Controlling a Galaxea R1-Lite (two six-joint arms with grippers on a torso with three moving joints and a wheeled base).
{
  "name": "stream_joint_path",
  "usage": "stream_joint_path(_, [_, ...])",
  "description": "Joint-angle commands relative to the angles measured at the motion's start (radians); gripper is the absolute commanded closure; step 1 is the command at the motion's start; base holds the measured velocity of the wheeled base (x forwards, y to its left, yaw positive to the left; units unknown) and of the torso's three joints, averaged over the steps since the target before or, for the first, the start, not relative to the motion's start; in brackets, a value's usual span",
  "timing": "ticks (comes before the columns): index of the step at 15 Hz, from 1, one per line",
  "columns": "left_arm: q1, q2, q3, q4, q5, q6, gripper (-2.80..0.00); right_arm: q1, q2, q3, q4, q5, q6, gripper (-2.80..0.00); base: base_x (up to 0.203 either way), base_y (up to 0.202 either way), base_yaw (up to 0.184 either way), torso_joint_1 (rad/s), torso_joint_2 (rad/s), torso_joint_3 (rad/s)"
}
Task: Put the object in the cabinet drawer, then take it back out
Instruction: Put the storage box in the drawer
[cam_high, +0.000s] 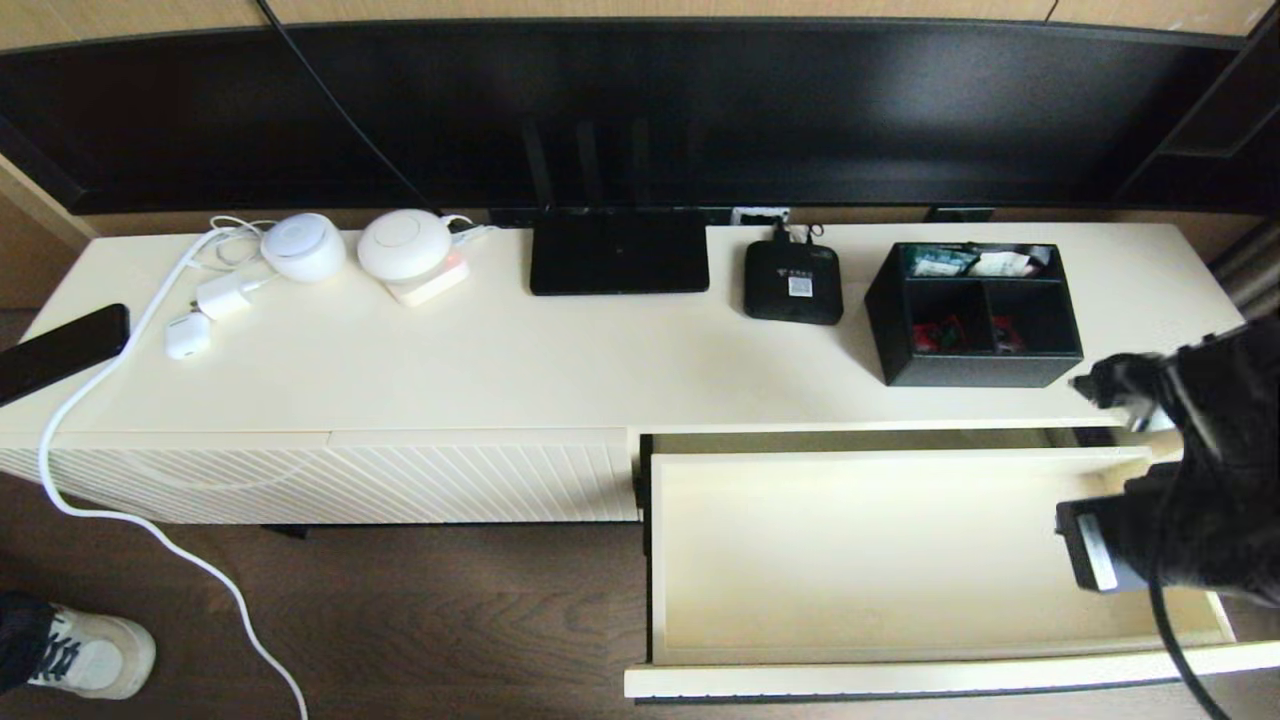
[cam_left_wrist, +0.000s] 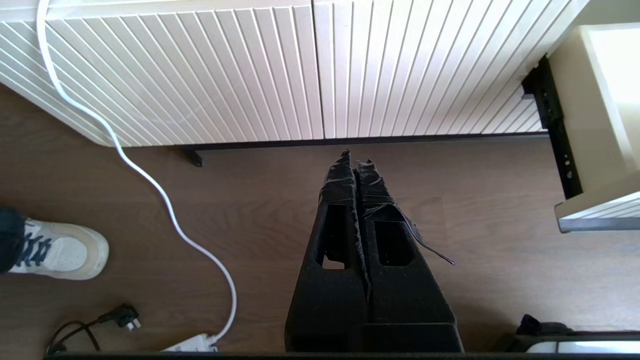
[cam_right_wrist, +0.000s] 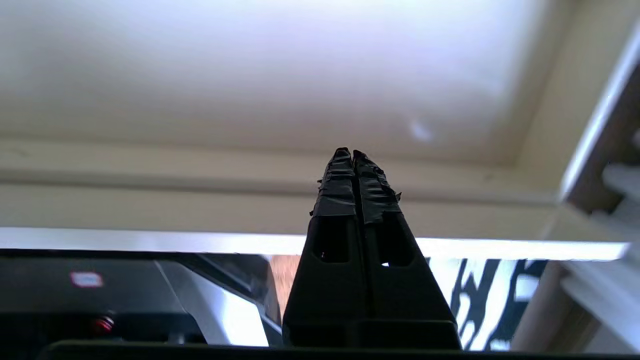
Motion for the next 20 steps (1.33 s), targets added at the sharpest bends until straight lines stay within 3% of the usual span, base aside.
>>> stream_joint_path(1, [0.000,0.000,-0.001,0.001,0.000,0.000,0.00,-0.008,-0.050,-0.165,0.076,-0.009,0.001,0.00,0.000,0.000,0.000,0.000,0.00,0.000])
stream_joint_path(2, [0.000,0.000,0.001,0.001,0.000,0.000,0.00,-0.015,-0.044,-0.254,0.115,-0.013,0.001,0.00,0.000,0.000,0.000,0.000,0.00,0.000])
stream_joint_path(3, [0.000,0.000,-0.001,0.001,0.000,0.000,0.00,-0.024,-0.025,-0.345,0.154,-0.020,0.001,-2.80,0.000,0.000,0.000,0.000,0.00,0.000])
stream_joint_path(9, [0.000,0.001,-0.001,0.001,0.000,0.000,0.00,-0.085,0.208,-0.623,0.251,-0.034,0.053,-2.80,0.000,0.000,0.000,0.000,0.00,0.000])
stream_joint_path(15, [0.000,0.000,-0.001,-0.001,0.000,0.000,0.00,-0.183,0.385,-0.734,0.261,-0.012,0.071,-2.80,0.000,0.000,0.000,0.000,0.00,0.000])
stream_joint_path(20, [0.000,0.000,0.001,0.001,0.000,0.000,0.00,-0.206,0.468,-0.783,0.243,0.044,0.030,-2.80,0.000,0.000,0.000,0.000,0.00,0.000])
